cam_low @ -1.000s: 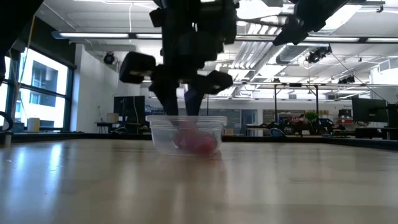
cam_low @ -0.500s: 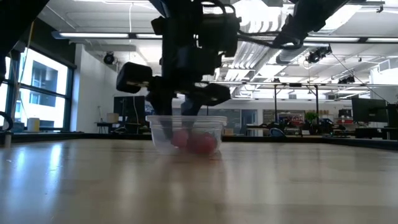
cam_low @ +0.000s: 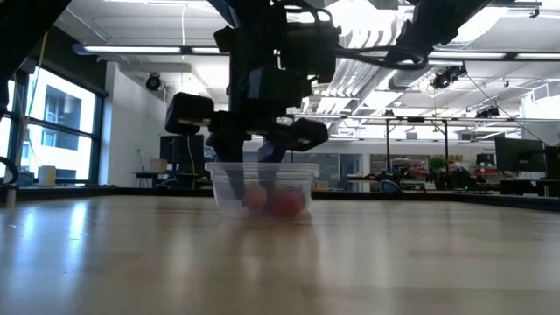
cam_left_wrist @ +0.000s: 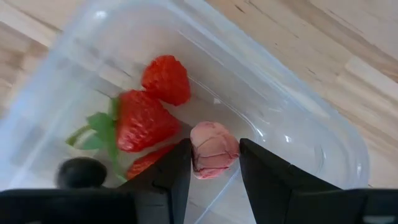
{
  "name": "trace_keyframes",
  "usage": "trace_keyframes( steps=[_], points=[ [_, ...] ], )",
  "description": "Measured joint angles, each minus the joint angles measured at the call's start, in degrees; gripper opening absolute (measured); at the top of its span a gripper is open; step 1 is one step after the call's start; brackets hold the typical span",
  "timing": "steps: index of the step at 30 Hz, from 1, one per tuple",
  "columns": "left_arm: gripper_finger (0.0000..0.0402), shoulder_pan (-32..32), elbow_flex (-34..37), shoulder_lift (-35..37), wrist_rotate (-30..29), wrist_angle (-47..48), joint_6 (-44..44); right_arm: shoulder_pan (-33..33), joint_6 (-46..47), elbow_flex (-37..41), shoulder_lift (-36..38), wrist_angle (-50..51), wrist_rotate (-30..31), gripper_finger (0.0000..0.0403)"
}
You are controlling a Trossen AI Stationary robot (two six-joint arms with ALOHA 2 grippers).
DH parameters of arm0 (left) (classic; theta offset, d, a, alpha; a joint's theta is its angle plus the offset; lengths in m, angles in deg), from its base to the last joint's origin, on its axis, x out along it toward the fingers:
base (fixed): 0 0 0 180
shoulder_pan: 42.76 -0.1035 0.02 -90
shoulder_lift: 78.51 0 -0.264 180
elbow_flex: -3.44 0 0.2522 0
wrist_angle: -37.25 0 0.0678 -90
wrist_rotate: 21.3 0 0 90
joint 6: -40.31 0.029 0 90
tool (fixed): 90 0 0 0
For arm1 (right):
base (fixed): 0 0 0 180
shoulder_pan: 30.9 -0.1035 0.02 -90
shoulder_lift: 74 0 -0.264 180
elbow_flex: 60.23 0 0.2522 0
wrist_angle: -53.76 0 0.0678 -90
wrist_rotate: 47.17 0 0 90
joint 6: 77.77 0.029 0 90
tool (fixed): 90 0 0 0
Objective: Pick and placing Produce into tupperware
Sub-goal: Put the peach into the transparent bin
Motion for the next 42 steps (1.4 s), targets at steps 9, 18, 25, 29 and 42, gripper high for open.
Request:
trace_keyframes(
  steps=[9, 18, 25, 29, 42],
  points=[
    [0.0124, 0.28, -0.02, -0.83, -0.44, 0.22, 4.46, -0.01, -0.01, 0.00, 0.00, 0.00, 0.00, 0.0047],
    [0.0124, 0.26, 0.00, -0.83, -0.66, 0.05, 7.40, 0.00, -0.01, 0.00, 0.00, 0.00, 0.00, 0.0047],
    [0.0124, 0.26, 0.00, -0.83, -0.66, 0.56, 7.44, -0.01, 0.04, 0.00, 0.00, 0.00, 0.00, 0.0047],
    [0.0124, 0.26, -0.01, -0.83, -0.66, 0.73, 7.44, -0.01, 0.05, 0.00, 0.00, 0.00, 0.00, 0.0047],
    [0.0124, 0.26, 0.00, -0.83, -0.66, 1.75, 7.42, -0.01, 0.00, 0.00, 0.00, 0.00, 0.00, 0.0047]
  ],
)
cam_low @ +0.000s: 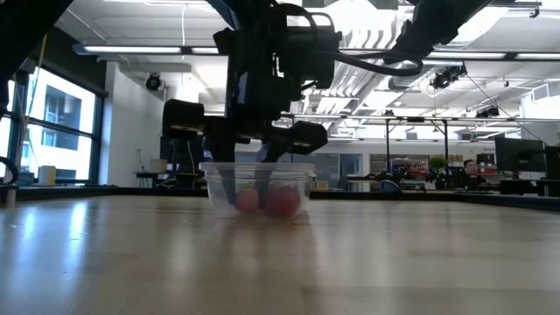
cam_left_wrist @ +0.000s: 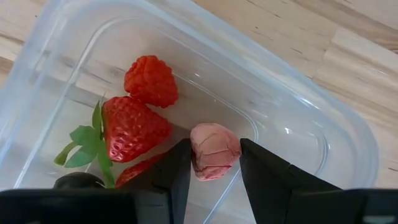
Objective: Pick and placing Produce into tupperware
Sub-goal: Put the peach into the transparent bin, then return to Home Position
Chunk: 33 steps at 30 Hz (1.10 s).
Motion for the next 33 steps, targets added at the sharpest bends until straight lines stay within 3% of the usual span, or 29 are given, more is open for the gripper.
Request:
trace_keyframes(
  steps=[8, 19, 24, 33],
  points=[
    [0.0131, 0.01, -0.01, 0.02, 0.00, 0.33, -0.10, 0.00, 0.00, 0.00, 0.00, 0.00, 0.00, 0.0047],
    [0.0208, 0.13, -0.16, 0.04, -3.02, 1.27, -1.49, 0.02, 0.04, 0.00, 0.00, 0.00, 0.00, 0.0047],
    [0.0198, 0.11, -3.46, 0.04, -3.04, 5.88, -2.70, 0.02, 0.06, 0.00, 0.00, 0.00, 0.00, 0.0047],
    [0.0146, -0.03, -13.39, 0.07, -3.04, 15.27, -4.07, 0.00, 0.05, 0.00, 0.00, 0.00, 0.00, 0.0047]
  ],
)
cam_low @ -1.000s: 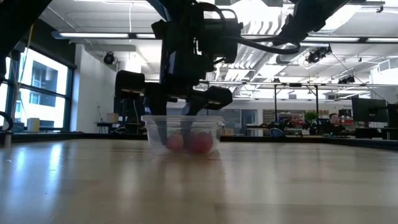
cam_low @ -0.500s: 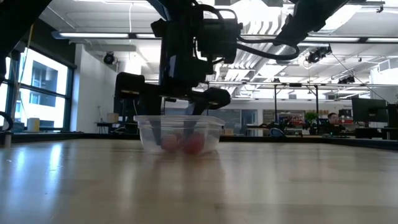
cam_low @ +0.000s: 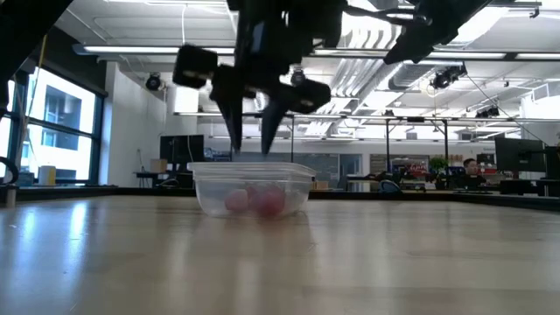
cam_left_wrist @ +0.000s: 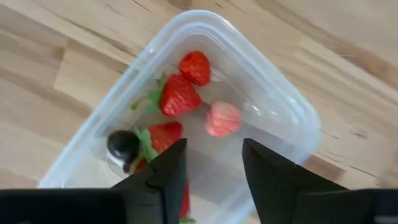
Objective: Pick and placing Produce into tupperware
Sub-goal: Return to Home Position
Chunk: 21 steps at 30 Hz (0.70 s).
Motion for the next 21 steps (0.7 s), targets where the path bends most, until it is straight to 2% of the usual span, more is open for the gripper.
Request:
trace_keyframes(
  steps=[9, 12, 17, 21],
  points=[
    [0.0097, -2.05, -10.44, 0.11, 0.63, 15.46, -6.45, 0.02, -0.02, 0.00, 0.00, 0.00, 0.00, 0.0047],
    [0.0082, -3.19, -13.89, 0.64, 1.97, 16.68, -9.73, 0.02, -0.05, 0.00, 0.00, 0.00, 0.00, 0.0047],
    [0.0060, -5.10, -19.70, 2.52, 7.36, 16.11, -13.31, 0.01, -0.05, 0.00, -0.03, 0.04, 0.00, 0.0047],
    [0.0047, -5.74, -22.67, 4.16, 7.67, 15.13, -14.72, 0.00, -0.05, 0.00, -0.04, 0.00, 0.00, 0.0047]
  ],
)
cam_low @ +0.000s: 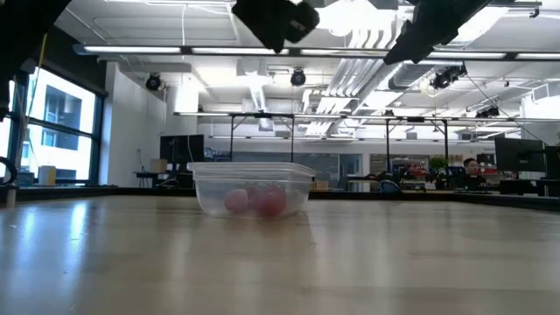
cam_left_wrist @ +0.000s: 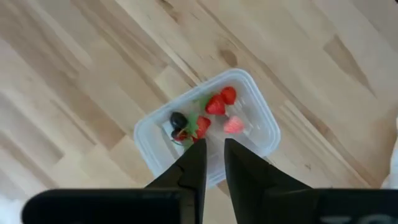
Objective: Pick and placing Produce into tupperware
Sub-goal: Return to Home Position
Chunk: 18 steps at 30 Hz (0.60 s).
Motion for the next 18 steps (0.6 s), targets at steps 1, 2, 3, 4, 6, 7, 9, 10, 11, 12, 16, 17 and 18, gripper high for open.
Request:
trace_keyframes(
  steps=[1, 2, 3, 4, 6, 7, 9, 10, 11, 12, 16, 17, 18],
  points=[
    [0.0045, -0.30, -0.50, 0.49, -0.14, 0.08, -0.20, 0.02, 0.00, 0.00, 0.04, -0.08, 0.00, 0.0047],
    [0.0043, -0.56, -1.08, 0.92, -0.26, 0.22, -0.47, 0.02, 0.05, 0.00, 0.04, -0.17, 0.00, 0.0047],
    [0.0041, -0.62, -1.74, 1.26, -0.36, -0.05, -1.14, 0.00, 0.05, 0.00, 0.04, -0.12, 0.00, 0.0047],
    [0.0040, -0.66, -2.27, 1.66, -0.39, -0.35, -1.84, 0.00, 0.03, 0.00, 0.04, -0.05, -0.02, 0.0047],
    [0.0040, -1.08, -2.81, 2.39, -0.96, -0.39, -2.90, 0.00, 0.00, 0.00, 0.04, -0.11, 0.00, 0.0047],
    [0.0040, -1.10, -2.87, 2.82, -1.29, -0.87, -3.23, 0.00, 0.04, 0.00, 0.04, -0.02, -0.02, 0.0047],
    [0.0041, -1.18, -2.87, 3.62, -1.64, -0.96, -3.79, 0.00, 0.01, 0.00, 0.04, -0.03, 0.00, 0.0047],
    [0.0041, -1.50, -2.87, 4.04, -1.63, -1.15, -3.77, 0.01, 0.00, 0.00, 0.03, 0.03, 0.00, 0.0047],
    [0.0041, -1.74, -2.87, 4.49, -1.62, -1.31, -3.77, 0.01, 0.03, 0.00, 0.02, 0.03, 0.00, 0.0047],
    [0.0040, -1.79, -2.87, 4.91, -1.64, -1.31, -3.79, 0.02, 0.07, 0.00, 0.03, 0.00, 0.00, 0.0047],
    [0.0037, -2.93, -2.87, 6.61, -1.61, -1.33, -3.71, 0.02, 0.04, 0.00, 0.02, 0.02, 0.00, 0.0047],
    [0.0037, -3.04, -2.87, 7.16, -1.62, -1.31, -3.70, 0.00, 0.04, 0.00, 0.02, 0.02, 0.00, 0.0047],
    [0.0037, -3.35, -2.89, 7.80, -1.63, -1.05, -3.44, 0.00, 0.02, 0.00, 0.02, 0.02, 0.00, 0.0047]
  ],
)
